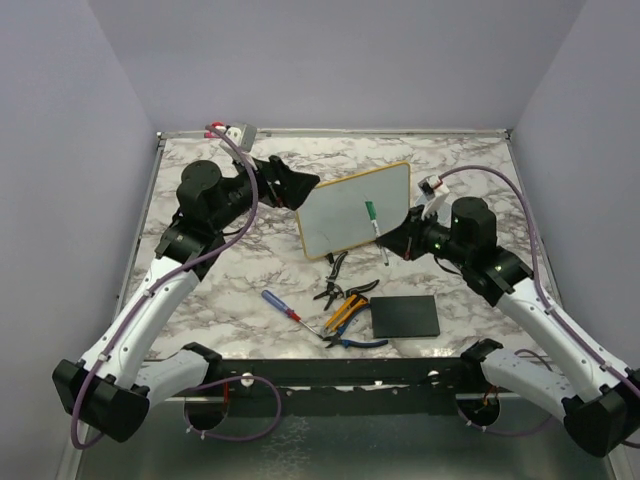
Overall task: Write a sentence on the whiteboard
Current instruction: Open the whiteboard marker at the center of the board.
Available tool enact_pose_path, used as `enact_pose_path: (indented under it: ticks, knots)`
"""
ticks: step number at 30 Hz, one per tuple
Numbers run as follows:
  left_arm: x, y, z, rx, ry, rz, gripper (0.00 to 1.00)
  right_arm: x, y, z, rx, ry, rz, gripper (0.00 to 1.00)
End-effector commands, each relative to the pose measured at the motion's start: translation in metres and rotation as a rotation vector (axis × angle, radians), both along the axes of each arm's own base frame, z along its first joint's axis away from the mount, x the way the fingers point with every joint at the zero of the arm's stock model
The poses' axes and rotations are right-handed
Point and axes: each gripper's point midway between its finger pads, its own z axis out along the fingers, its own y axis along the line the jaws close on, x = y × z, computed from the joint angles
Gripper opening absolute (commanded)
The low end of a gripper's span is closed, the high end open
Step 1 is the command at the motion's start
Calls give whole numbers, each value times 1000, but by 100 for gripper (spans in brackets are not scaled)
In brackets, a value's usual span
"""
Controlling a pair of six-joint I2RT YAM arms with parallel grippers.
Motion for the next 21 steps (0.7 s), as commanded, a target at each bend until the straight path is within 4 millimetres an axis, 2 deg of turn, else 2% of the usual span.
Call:
enact_pose_path:
  ticks: [1, 7, 15, 16, 18, 20, 21]
  knots:
    - [-44, -46, 6, -208, 139, -333, 99, -21, 47, 49, 99, -105, 307, 0]
    - [-55, -52, -2, -261, 199, -392, 99, -23, 82, 71, 103, -151, 459, 0]
    - [-51, -49, -16, -290, 258, -348, 99, -22, 98, 80, 113, -186, 524, 0]
    - [-50, -49, -16, -301, 261, -344, 93, -22, 98, 79, 110, -187, 522, 0]
    - [-50, -51, -14, -327, 265, -352, 73, -20, 97, 78, 106, -192, 515, 0]
    - [-50, -51, -13, -340, 269, -358, 62, -18, 98, 77, 103, -192, 510, 0]
    - [-50, -52, -14, -342, 270, -357, 60, -18, 98, 77, 104, -193, 507, 0]
